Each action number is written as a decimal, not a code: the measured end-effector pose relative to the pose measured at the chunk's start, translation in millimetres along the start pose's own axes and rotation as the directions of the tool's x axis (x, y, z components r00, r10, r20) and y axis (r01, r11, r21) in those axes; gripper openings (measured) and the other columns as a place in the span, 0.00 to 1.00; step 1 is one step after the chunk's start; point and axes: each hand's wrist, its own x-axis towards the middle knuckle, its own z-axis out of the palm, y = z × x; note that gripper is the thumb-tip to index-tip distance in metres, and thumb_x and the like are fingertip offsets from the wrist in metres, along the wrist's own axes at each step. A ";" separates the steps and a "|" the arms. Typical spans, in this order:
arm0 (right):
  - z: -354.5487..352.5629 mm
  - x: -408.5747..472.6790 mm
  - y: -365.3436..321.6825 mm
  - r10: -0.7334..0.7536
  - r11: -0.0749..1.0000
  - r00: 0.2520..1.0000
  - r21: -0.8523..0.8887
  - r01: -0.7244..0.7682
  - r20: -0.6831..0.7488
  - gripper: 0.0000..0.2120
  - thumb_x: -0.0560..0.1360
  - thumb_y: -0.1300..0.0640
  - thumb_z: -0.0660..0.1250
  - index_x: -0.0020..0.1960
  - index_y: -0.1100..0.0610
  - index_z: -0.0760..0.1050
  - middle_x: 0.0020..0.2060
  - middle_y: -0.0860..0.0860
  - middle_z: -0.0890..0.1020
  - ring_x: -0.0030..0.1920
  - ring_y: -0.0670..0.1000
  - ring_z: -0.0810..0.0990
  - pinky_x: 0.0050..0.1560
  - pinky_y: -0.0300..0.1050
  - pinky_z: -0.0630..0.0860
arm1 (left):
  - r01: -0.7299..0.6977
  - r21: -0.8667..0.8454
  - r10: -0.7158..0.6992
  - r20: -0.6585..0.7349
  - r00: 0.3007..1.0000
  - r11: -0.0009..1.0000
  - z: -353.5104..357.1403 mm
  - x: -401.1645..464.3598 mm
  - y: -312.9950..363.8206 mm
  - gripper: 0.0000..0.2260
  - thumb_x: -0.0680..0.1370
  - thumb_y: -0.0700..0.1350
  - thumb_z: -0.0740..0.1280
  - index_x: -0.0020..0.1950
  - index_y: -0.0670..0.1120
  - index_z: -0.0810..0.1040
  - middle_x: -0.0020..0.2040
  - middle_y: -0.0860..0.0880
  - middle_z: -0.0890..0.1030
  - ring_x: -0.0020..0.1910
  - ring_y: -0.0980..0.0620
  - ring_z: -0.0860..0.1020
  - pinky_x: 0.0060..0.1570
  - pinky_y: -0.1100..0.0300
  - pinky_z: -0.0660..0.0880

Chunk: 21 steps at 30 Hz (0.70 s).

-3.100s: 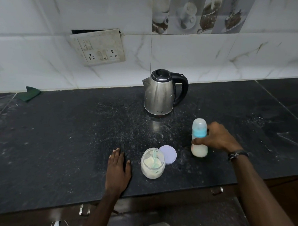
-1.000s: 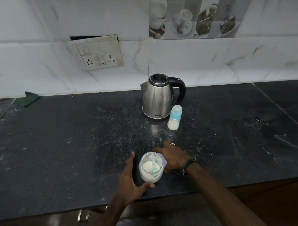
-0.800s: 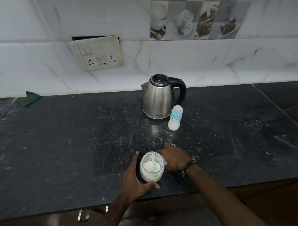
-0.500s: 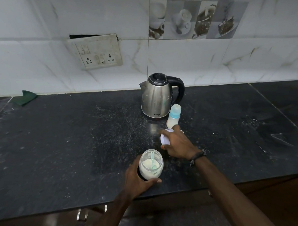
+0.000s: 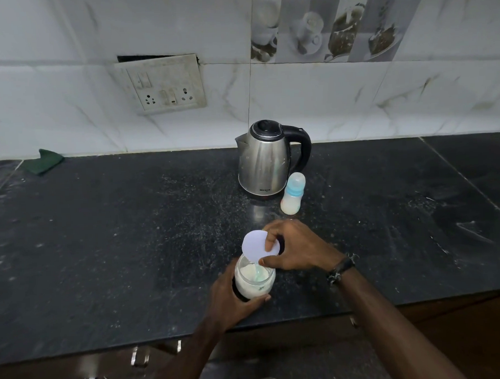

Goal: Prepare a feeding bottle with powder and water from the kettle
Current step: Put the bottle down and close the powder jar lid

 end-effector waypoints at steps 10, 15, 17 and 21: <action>8.8 1.1 -25.4 -0.130 0.925 0.935 -0.299 0.234 0.328 0.38 0.70 0.51 0.72 0.76 0.42 0.60 0.55 0.53 0.73 0.56 0.53 0.70 0.52 0.47 0.68 | 0.030 0.014 -0.030 0.005 1.000 0.999 0.8 -0.5 -1.0 0.41 0.58 0.61 0.83 0.68 0.63 0.69 0.62 0.65 0.78 0.61 0.65 0.77 0.58 0.66 0.75; 7.5 1.2 -40.6 -0.139 0.880 0.933 -0.389 0.271 0.333 0.33 0.69 0.53 0.72 0.73 0.43 0.67 0.55 0.54 0.73 0.54 0.55 0.72 0.45 0.46 0.68 | 0.063 0.003 -0.063 0.025 0.998 0.998 1.0 -0.7 -1.4 0.42 0.58 0.62 0.83 0.68 0.61 0.69 0.63 0.64 0.77 0.62 0.65 0.76 0.60 0.67 0.73; 10.1 1.6 -47.5 -0.145 0.852 0.932 -0.438 0.288 0.331 0.32 0.69 0.55 0.72 0.71 0.44 0.69 0.55 0.54 0.74 0.54 0.55 0.72 0.44 0.46 0.67 | 0.098 0.018 -0.098 0.028 0.995 0.995 2.4 -1.0 -3.6 0.42 0.57 0.64 0.82 0.67 0.62 0.69 0.64 0.62 0.77 0.63 0.64 0.76 0.62 0.65 0.73; 13.5 3.0 -50.1 -0.153 0.840 0.942 -0.462 0.283 0.299 0.32 0.66 0.55 0.73 0.69 0.44 0.71 0.53 0.54 0.74 0.53 0.56 0.73 0.42 0.47 0.68 | 0.144 0.033 -0.145 0.037 0.989 0.989 3.3 -2.1 -7.0 0.44 0.57 0.66 0.81 0.69 0.55 0.72 0.65 0.56 0.79 0.63 0.61 0.77 0.63 0.57 0.75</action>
